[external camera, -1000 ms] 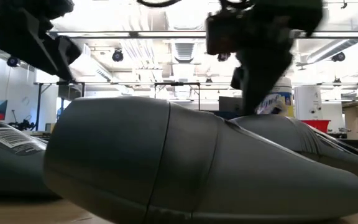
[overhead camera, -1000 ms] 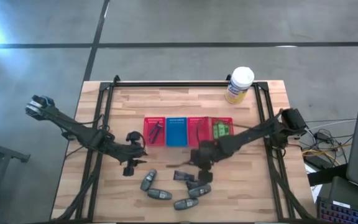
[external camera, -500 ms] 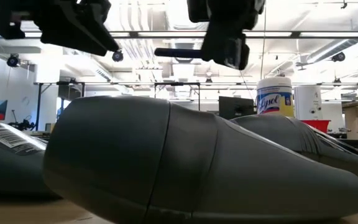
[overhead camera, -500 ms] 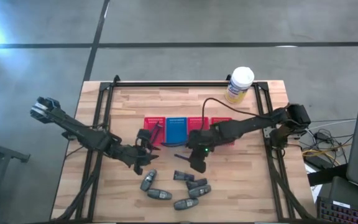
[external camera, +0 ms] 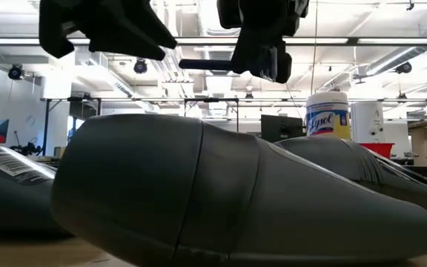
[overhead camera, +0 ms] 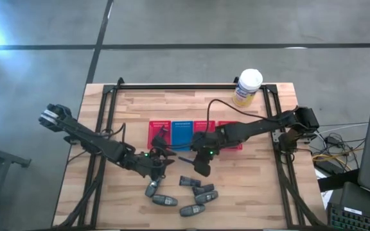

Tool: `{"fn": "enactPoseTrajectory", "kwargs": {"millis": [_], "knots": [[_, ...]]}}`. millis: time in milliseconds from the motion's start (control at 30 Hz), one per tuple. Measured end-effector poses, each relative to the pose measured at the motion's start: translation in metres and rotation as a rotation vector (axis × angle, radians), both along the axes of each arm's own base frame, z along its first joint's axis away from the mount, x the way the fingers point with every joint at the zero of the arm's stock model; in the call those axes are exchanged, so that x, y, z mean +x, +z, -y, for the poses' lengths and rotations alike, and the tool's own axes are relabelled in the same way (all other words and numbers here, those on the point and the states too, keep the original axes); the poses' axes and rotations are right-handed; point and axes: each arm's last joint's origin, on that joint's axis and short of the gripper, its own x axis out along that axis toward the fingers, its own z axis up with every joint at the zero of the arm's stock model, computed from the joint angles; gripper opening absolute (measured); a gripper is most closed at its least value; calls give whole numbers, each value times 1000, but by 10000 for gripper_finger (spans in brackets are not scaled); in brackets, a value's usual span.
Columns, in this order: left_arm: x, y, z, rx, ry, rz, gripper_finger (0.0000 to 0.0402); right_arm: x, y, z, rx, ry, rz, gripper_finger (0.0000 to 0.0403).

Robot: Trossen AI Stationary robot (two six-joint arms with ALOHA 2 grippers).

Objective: Pick & Place Travel size toiletries
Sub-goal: Put the blue razor into the left red bin

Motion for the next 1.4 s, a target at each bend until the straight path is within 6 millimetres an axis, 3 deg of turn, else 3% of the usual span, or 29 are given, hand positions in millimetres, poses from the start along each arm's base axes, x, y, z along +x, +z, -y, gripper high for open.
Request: {"fn": "enactPoseTrajectory", "kwargs": {"millis": [233,500,633,1400], "knots": [[12,-2,4,-3,-44,-9,195,1,1,0,2,3,18,31],[35,-14,5,17,-3,-32,195,1,1,-2,17,16,16,33],[44,-11,7,36,5,-21,187,0,1,-4,18,22,14,33],[50,-15,11,33,-29,-54,55,0,2,-5,25,31,17,34]]}}
